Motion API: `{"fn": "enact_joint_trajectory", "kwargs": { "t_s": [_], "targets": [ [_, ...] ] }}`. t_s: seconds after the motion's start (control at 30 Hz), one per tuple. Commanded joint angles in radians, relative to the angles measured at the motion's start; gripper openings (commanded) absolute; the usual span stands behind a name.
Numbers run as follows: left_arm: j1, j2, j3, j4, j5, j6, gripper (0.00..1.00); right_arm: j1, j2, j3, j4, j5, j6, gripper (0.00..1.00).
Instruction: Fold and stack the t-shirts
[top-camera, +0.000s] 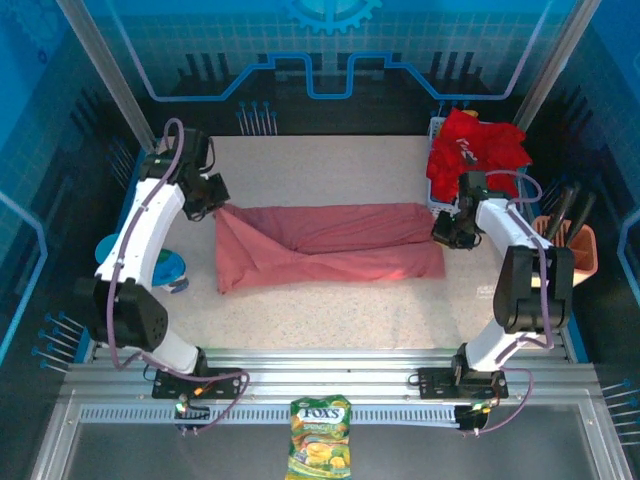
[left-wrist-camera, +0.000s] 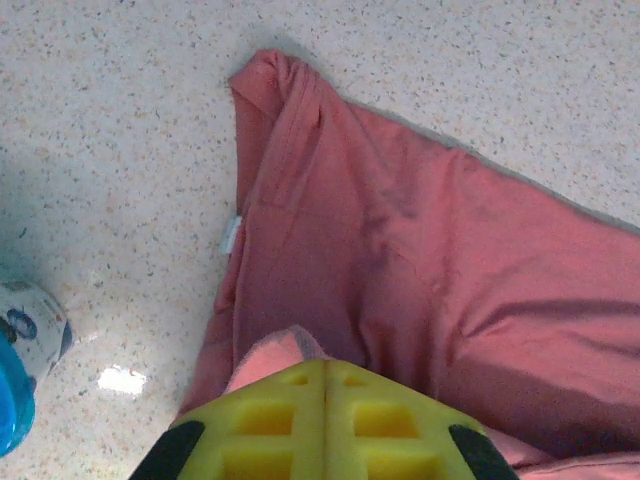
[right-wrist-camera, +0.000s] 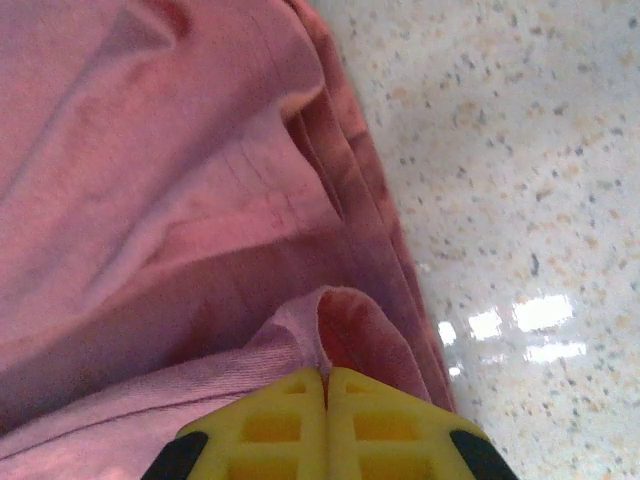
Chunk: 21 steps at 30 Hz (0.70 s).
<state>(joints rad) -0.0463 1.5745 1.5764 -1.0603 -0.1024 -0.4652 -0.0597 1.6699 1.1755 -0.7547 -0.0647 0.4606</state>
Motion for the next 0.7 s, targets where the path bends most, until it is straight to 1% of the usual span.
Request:
{"fn": "enact_joint_trajectory", "kwargs": {
  "t_s": [0.0,0.27,0.43,0.5,0.53,0.57,0.6,0.67],
  "targets": [
    [0.016,0.055,0.046,0.034,-0.025,0.033,0.0,0.009,0.066,0.062,0.018,-0.002,-0.024,0.0],
    [0.019,0.206,0.078,0.096,0.002,0.03,0.0,0.031,0.16,0.111,0.038,0.045,-0.022,0.0],
    [0.02,0.301,0.138,0.104,-0.017,0.038,0.0,0.034,0.175,0.101,0.064,0.072,-0.023,0.01],
    [0.021,0.339,0.18,0.103,-0.023,0.043,0.0,0.031,0.175,0.097,0.067,0.083,-0.025,0.06],
    [0.02,0.362,0.201,0.099,-0.027,0.048,0.0,0.031,0.176,0.096,0.069,0.085,-0.028,0.12],
    [0.023,0.391,0.23,0.088,-0.031,0.052,0.06,0.032,0.177,0.096,0.073,0.074,-0.032,0.22],
    [0.025,0.416,0.255,0.074,-0.033,0.057,0.11,0.032,0.176,0.096,0.077,0.063,-0.037,0.29],
    [0.034,0.461,0.307,0.032,-0.034,0.059,0.17,0.035,0.158,0.085,0.091,0.055,-0.041,0.4]
  ]
}}
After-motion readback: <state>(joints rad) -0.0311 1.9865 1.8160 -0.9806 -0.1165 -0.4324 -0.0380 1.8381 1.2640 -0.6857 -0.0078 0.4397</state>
